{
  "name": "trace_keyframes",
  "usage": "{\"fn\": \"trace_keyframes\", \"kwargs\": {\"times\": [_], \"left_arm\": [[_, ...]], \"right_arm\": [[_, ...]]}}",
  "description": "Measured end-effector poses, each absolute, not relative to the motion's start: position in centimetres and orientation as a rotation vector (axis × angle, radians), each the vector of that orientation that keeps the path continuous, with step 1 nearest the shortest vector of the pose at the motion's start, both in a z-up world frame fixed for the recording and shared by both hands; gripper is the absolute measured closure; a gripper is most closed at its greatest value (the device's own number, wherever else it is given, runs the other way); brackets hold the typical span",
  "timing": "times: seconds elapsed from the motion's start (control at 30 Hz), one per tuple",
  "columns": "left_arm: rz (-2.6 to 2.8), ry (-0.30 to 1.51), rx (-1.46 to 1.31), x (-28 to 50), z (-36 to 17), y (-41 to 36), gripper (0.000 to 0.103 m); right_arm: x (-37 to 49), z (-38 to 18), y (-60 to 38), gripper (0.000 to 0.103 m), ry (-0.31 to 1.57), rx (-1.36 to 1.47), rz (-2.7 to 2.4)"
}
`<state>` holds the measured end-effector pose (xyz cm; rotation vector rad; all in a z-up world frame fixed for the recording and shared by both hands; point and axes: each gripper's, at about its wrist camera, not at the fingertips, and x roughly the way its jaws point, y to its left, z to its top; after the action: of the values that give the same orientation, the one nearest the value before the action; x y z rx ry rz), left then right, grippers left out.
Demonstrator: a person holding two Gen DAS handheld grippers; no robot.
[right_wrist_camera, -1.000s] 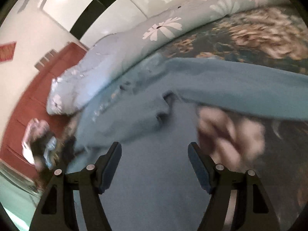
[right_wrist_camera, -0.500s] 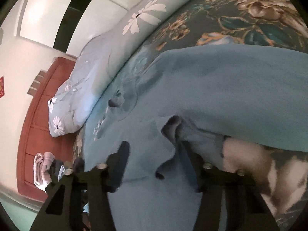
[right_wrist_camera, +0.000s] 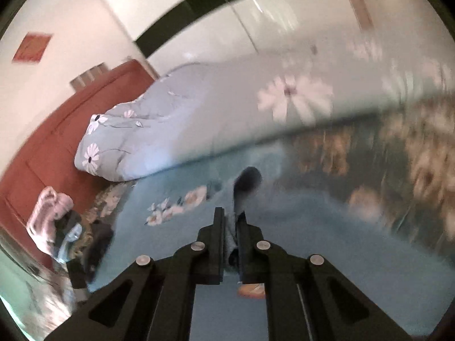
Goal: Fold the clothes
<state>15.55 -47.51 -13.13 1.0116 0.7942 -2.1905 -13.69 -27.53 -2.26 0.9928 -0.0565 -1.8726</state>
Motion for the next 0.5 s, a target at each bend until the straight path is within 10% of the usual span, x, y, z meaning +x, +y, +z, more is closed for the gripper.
{"fn": "trace_keyframes", "kwargs": {"times": [0.5], "left_arm": [[-2.094,0.867,0.937,17.8,-13.3,-48.5,0.036]], "right_arm": [[-17.4,-10.8,-25.6,0.095,-0.008,1.211,-1.956]]}}
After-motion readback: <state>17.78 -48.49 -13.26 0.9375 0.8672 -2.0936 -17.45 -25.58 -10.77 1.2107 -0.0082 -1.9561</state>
